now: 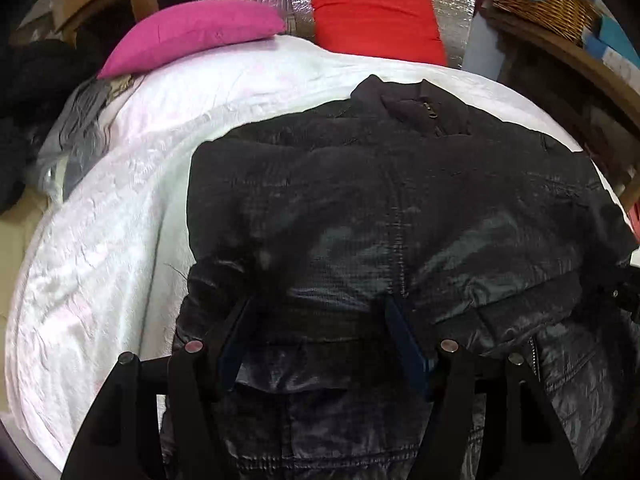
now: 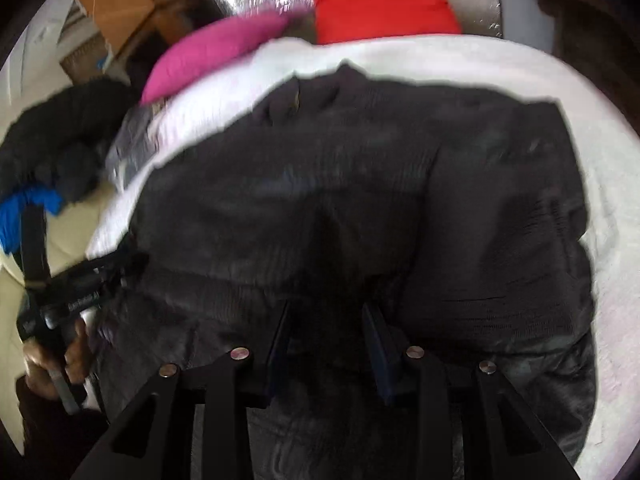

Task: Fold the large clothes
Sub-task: 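Grasp the jacket hem with the left tool while the right tool grasps beside it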

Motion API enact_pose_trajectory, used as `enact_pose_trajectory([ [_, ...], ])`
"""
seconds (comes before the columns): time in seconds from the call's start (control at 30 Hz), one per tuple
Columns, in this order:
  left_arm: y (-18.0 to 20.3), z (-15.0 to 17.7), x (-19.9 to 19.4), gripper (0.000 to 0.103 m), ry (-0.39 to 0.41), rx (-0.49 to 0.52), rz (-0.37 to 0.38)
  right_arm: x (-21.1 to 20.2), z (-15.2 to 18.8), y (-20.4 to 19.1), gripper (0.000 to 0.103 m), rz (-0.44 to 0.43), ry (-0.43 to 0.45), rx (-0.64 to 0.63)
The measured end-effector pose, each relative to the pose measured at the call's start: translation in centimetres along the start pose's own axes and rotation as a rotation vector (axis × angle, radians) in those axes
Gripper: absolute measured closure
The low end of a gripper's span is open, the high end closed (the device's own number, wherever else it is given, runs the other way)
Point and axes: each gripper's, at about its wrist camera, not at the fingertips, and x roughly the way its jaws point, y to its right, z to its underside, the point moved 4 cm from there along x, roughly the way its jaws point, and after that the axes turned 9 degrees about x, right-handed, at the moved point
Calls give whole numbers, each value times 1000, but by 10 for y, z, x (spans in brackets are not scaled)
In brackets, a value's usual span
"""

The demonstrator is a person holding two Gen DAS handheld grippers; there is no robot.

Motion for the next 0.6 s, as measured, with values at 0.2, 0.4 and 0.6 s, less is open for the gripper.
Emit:
enact_pose_trajectory([
  [0.2, -16, -10, -22, 35, 86, -98, 60, -32, -20, 7, 62, -56, 100, 51],
  [0.4, -43, -11, -18, 31, 77, -177, -24, -64, -55, 79, 52, -19, 301, 296],
  [0.6, -43, -2, 6, 31, -46, -202, -40, -22, -55, 125, 52, 13, 179, 422],
])
